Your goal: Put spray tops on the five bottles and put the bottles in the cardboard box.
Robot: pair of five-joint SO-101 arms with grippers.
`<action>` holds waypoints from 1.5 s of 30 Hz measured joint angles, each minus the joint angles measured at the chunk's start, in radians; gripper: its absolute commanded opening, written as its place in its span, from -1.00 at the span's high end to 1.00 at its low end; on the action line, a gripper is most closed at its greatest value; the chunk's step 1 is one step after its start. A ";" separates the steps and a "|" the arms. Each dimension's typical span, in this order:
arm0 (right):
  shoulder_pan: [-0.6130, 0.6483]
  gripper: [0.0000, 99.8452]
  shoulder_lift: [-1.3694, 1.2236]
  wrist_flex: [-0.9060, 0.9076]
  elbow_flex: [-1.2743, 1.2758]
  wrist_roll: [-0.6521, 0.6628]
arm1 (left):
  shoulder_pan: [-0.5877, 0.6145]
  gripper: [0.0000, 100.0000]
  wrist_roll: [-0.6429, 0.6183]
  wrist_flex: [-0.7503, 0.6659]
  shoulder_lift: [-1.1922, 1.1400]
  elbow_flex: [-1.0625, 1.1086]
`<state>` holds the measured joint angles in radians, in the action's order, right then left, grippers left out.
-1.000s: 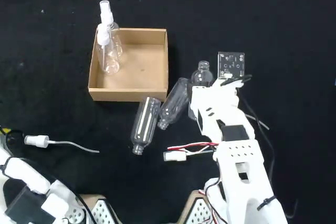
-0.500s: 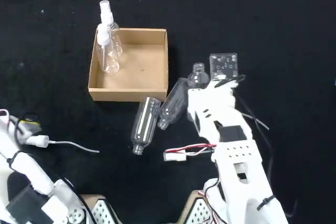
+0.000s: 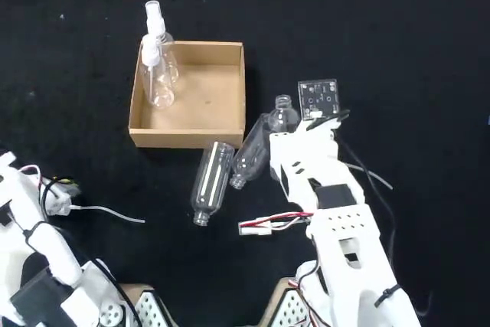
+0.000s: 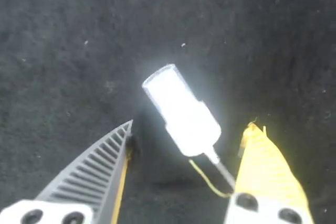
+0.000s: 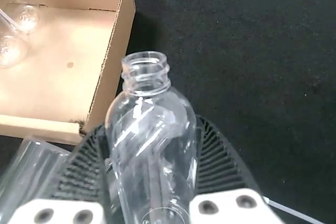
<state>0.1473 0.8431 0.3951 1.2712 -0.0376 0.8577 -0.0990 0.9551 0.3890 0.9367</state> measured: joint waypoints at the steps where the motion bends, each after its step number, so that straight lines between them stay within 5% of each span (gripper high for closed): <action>1: 0.000 0.98 0.000 0.000 0.000 0.000 | 0.002 0.54 -0.008 -0.009 0.000 0.002; 5: 0.000 0.98 0.000 0.000 0.000 0.000 | -0.034 0.96 0.002 -0.018 0.000 0.009; 15: 0.000 0.98 0.000 0.000 0.000 0.000 | -0.110 0.94 0.071 0.020 0.000 0.002; 19: 0.000 0.98 0.000 0.000 0.000 0.000 | -0.081 0.94 0.190 0.020 0.000 -0.051; 23: 0.000 0.98 0.000 0.000 0.000 0.000 | -0.031 0.82 0.328 0.020 0.000 -0.069; 29: 0.000 0.98 0.000 0.000 0.000 0.000 | 0.015 0.46 0.358 0.020 0.000 -0.071; 35: 0.000 0.98 0.000 0.000 0.000 0.000 | 0.015 0.45 0.353 0.005 0.000 -0.071; 45: 0.000 0.98 0.000 0.000 0.000 0.000 | 0.015 0.45 0.169 -0.083 -0.005 -0.071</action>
<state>0.1473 0.8431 0.3951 1.2712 -0.0376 0.8730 0.0698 0.8723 0.3844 0.8661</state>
